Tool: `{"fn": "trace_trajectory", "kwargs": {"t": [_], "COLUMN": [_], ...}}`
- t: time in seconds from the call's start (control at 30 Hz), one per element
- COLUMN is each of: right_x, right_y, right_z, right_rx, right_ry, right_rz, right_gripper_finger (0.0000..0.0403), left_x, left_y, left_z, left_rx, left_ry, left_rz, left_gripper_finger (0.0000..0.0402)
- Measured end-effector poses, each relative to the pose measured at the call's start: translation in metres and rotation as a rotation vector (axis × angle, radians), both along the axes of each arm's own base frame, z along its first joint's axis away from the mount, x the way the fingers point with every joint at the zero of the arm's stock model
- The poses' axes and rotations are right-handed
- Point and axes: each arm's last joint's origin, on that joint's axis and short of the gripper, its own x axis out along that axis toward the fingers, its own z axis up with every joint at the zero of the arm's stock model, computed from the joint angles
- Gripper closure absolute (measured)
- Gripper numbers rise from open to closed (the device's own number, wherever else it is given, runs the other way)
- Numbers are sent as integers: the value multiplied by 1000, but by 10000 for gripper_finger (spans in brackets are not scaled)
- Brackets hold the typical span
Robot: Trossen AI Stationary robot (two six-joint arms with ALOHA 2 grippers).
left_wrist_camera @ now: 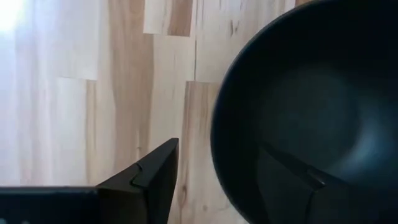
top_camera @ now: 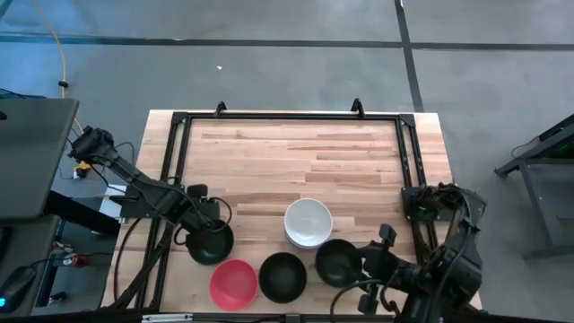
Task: Nest bowls inside each other
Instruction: Stack the left black bowl on the white bowl
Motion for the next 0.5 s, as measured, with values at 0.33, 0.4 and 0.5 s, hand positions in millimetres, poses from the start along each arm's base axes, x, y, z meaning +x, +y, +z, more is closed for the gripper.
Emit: {"fn": "trace_trajectory", "kwargs": {"t": [0.33,0.4,0.5], "right_x": [-1,-1,-1], "right_y": [0,0,0], "right_z": [0,0,0], "right_rx": [-18,-21,-20], "right_ry": [-18,-18,-18], "right_rz": [-8,-8,-8], "right_gripper_finger": [263,263,263], "left_x": [0,0,1], "left_y": [3,5,7], "left_z": [-10,-15,-21], "left_rx": [-26,-45,-65], "left_ry": [-5,3,-2], "left_rz": [58,71,100], "left_gripper_finger": [247,251,253]}}
